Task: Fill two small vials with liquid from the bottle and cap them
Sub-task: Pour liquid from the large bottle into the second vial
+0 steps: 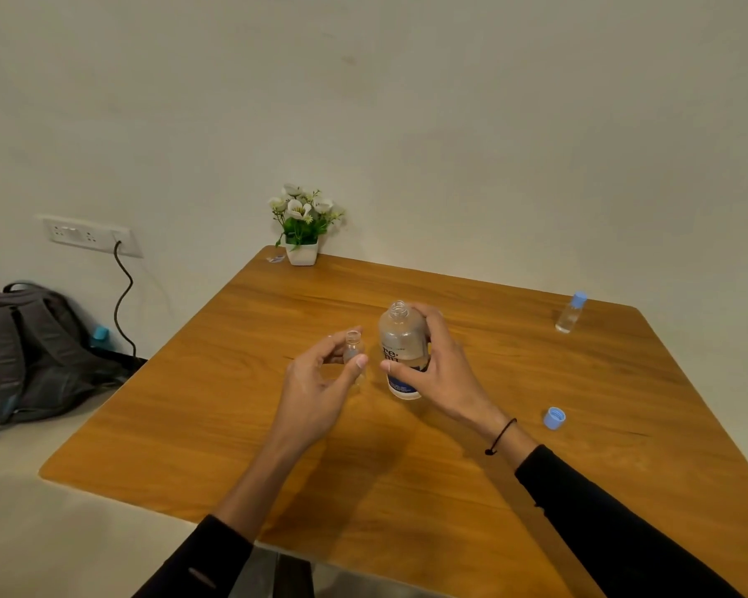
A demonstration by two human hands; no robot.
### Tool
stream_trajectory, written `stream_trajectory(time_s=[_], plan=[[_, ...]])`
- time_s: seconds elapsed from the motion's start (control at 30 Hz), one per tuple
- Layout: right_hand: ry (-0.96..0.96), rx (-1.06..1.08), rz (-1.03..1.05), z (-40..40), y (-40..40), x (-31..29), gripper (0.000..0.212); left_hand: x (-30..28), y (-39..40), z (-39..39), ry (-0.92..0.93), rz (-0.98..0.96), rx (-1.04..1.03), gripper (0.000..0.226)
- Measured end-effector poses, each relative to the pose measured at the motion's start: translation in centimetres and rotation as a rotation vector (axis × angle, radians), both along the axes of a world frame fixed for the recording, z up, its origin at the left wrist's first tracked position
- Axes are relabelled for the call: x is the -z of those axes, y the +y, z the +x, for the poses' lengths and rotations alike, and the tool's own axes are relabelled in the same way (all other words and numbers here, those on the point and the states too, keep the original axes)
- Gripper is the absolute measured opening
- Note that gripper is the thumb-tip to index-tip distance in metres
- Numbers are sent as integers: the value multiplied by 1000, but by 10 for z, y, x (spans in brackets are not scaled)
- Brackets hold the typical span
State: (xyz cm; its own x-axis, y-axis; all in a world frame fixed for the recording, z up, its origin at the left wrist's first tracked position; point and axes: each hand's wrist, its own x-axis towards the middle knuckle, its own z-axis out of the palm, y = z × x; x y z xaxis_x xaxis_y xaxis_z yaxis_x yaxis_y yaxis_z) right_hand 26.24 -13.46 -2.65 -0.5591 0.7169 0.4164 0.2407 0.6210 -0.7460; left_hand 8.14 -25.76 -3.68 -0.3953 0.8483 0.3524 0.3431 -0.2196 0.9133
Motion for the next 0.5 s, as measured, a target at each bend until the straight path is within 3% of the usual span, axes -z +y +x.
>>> stream_trajectory(time_s=[0.5], plan=[[-247,-45,79,13,-1,-24,88,-15,-3,9,67,14,39,43]])
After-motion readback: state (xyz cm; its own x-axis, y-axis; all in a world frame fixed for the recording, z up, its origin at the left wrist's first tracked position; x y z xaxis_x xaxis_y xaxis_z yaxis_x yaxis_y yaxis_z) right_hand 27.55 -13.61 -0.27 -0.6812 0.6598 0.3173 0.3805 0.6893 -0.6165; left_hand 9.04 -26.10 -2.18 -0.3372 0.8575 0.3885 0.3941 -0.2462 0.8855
